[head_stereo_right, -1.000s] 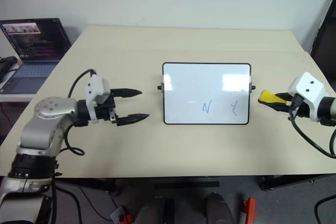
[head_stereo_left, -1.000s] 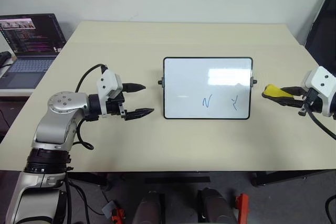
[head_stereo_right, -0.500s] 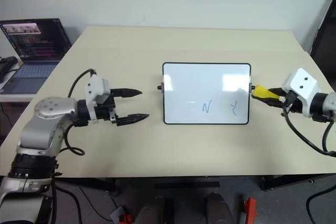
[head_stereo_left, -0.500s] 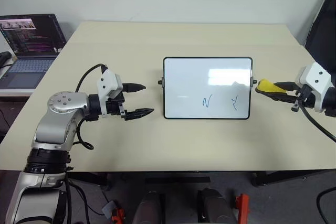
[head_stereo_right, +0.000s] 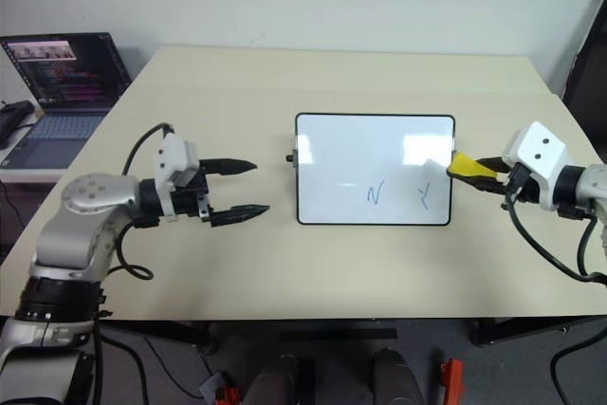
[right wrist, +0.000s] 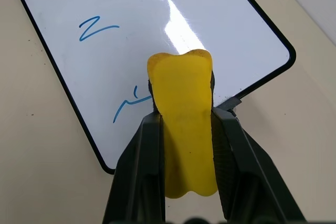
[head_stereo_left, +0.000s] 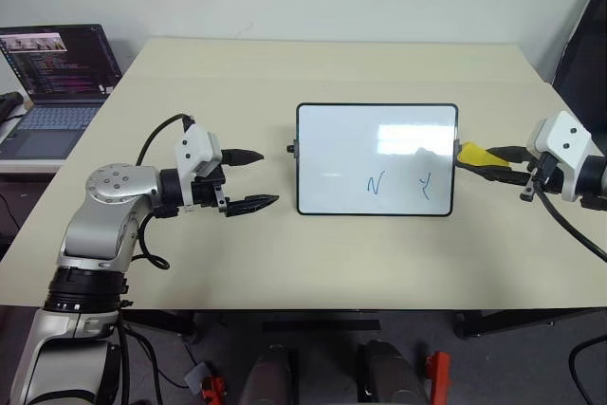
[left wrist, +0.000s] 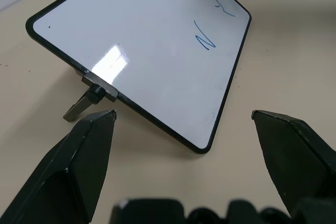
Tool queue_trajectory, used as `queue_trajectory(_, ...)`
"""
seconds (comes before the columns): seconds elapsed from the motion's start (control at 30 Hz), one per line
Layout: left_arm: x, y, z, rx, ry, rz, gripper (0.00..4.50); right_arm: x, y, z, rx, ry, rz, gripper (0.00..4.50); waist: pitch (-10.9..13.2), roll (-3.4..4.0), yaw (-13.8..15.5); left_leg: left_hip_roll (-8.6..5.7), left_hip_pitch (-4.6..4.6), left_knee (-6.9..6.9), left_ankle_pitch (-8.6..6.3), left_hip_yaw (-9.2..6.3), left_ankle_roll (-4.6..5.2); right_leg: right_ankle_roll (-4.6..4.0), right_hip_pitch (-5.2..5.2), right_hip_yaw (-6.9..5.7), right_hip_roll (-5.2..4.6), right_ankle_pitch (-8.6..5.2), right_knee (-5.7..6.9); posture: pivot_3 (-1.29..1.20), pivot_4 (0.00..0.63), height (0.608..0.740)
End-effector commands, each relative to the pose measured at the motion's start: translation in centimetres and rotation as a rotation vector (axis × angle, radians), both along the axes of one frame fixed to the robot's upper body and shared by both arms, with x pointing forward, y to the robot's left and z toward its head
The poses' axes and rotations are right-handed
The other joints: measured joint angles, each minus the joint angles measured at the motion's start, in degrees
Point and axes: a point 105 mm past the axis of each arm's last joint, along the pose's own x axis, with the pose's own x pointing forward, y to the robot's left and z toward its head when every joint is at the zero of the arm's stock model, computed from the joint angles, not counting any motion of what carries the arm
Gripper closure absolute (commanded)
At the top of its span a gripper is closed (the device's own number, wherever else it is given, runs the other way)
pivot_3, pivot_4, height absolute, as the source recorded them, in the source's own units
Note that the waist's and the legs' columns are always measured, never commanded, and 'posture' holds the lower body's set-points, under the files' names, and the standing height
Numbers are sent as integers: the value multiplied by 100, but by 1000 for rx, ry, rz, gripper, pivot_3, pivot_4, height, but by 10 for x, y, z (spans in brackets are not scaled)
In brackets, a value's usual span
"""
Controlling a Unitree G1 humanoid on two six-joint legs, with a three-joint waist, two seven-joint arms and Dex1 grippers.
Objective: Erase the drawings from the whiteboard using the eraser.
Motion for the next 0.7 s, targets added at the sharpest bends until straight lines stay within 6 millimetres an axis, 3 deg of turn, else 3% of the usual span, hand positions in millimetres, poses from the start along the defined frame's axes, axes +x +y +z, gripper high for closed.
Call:
queue_trajectory(0.03, -1, -3, 12, 8, -45, -22, 0, -3, 6, 21, -13, -62, 31, 3649, 0, 0, 0, 0, 0, 0, 0, 0, 0, 0, 0, 0, 0, 0, 1, 0, 150, 740)
queue_trajectory(0.13, -1, -4, 12, 8, -44, -25, 0, -3, 14, 23, 9, -74, 55, 3649, 0, 0, 0, 0, 0, 1, 0, 0, 0, 0, 0, 0, 0, 0, 2, 0, 150, 740)
queue_trajectory(0.37, -1, -8, 8, 2, -33, -36, 0, 9, 78, -6, 119, -115, 163, 3649, -2, -2, -35, 2, 13, 0, 0, 0, 0, 0, 7, 2, 3, 0, 11, 0, 150, 740)
queue_trajectory(0.7, 1, -9, 8, 7, -29, -45, 0, 38, 100, -31, 114, -172, 120, 3649, -1, -2, 1, -2, 12, 1, 0, -2, -1, -1, 7, 0, 0, 1, 10, 0, 150, 740)
